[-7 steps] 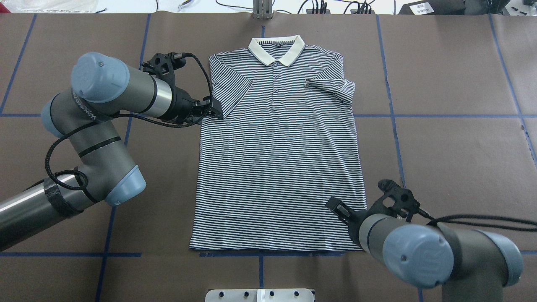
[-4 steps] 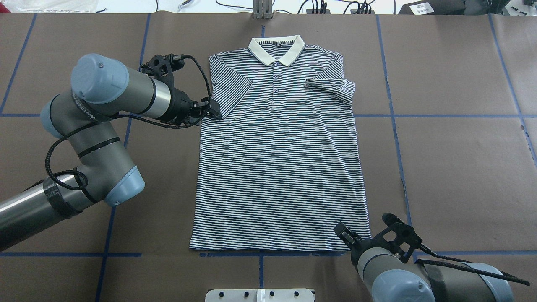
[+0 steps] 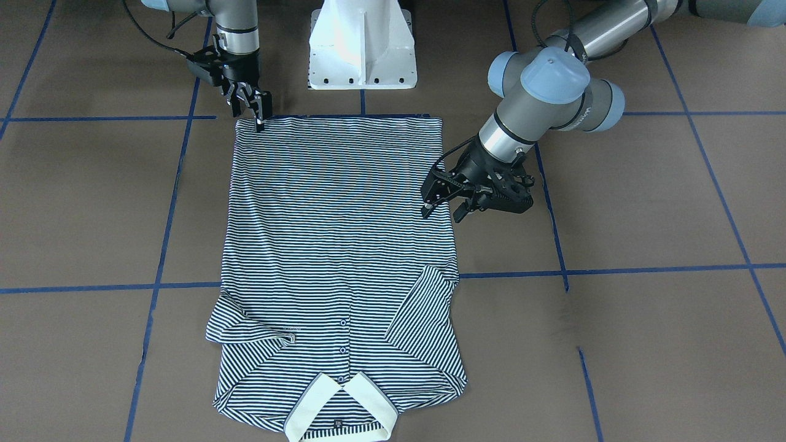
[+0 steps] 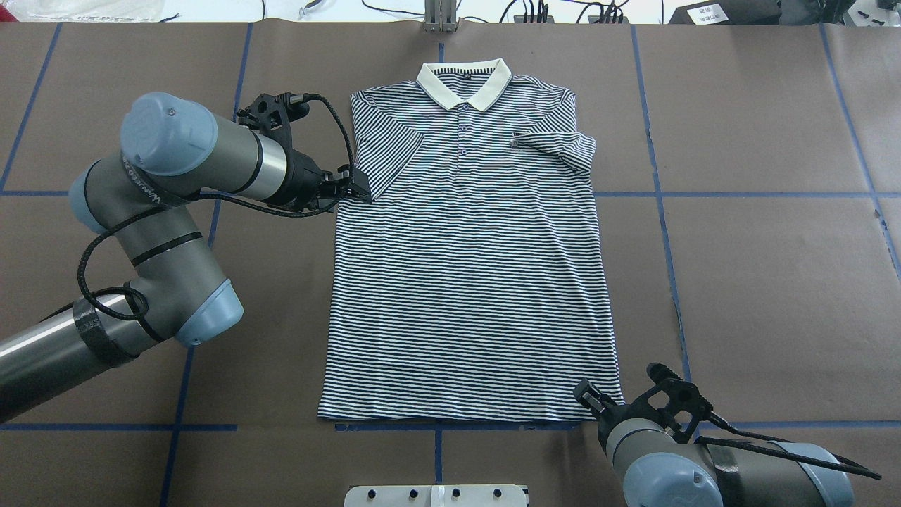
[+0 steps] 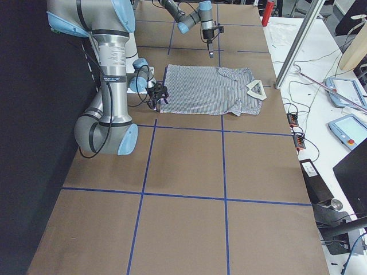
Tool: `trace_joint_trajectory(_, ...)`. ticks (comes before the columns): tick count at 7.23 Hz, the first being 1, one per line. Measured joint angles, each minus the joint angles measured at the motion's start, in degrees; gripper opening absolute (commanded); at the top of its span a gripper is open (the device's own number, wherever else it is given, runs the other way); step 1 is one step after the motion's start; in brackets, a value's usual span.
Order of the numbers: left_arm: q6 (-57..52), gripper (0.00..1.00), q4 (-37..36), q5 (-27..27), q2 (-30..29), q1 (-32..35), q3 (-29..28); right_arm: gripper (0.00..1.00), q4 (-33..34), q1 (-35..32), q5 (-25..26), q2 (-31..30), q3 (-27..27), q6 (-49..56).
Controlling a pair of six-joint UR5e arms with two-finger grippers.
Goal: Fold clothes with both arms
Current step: 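Move the right gripper to the hem corner nearest the robot while the left gripper holds, then move the left gripper to the other hem corner nearest the robot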
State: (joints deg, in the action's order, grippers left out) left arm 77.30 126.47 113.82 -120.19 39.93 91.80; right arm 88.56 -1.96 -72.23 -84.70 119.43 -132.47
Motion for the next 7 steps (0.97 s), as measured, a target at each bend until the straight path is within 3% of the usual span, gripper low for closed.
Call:
trace_joint_trajectory(1, 0.02, 0.73, 0.0, 0.0, -0.02, -0.02, -0.02, 0.22, 0.02, -0.04, -0.08, -0.47, -0.07, 0.11)
trace_joint_trajectory(2, 0.03, 0.73, 0.0, 0.0, -0.03, -0.02, -0.04, 0.0, 0.05, -0.11, -0.12, -0.82, 0.05, 0.17)
trace_joint_trajectory(7, 0.19, 0.73, 0.03, -0.11, -0.3, -0.84, -0.58, 0.0, 0.8, -0.05, -0.1, -1.05, 0.94, 0.2)
